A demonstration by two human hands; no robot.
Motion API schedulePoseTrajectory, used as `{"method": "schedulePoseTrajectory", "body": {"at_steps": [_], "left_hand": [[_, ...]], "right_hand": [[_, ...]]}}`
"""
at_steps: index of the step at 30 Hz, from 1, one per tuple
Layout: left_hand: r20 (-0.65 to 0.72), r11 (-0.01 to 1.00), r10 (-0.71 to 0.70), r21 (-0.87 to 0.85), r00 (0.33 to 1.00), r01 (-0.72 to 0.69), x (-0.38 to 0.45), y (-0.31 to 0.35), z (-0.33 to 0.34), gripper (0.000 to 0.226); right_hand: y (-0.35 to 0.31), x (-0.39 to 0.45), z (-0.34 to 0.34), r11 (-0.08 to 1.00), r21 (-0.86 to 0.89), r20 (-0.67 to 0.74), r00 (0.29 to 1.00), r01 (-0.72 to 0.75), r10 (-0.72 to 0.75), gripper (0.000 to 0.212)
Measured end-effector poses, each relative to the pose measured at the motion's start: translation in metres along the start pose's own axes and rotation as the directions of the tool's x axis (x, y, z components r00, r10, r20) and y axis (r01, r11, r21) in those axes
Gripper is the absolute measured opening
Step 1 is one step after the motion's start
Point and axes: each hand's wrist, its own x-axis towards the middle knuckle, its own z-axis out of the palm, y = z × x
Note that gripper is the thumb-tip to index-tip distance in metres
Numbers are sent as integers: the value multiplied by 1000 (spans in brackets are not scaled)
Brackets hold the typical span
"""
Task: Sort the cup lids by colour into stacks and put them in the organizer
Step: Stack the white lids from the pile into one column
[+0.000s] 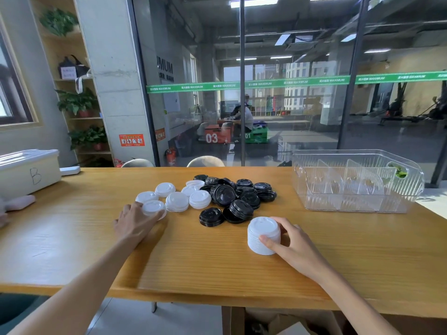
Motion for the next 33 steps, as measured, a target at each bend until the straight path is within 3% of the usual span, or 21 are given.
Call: {"method": "schedulePoseTrajectory", "body": {"at_steps": [9,20,33], "left_hand": [[-170,977,174,-93,970,-192,-33,42,-9,81],[-186,939,268,-167,945,-299,-67,73,-3,84],[22,843,398,-404,917,-356,-178,156,45,75]], "right_hand": [[1,2,0,999,-27,2,1000,27,-27,61],[4,1,0,999,-38,-1,1000,30,-30,73],[5,1,1,1000,-15,0,1000,-19,19,108]]}}
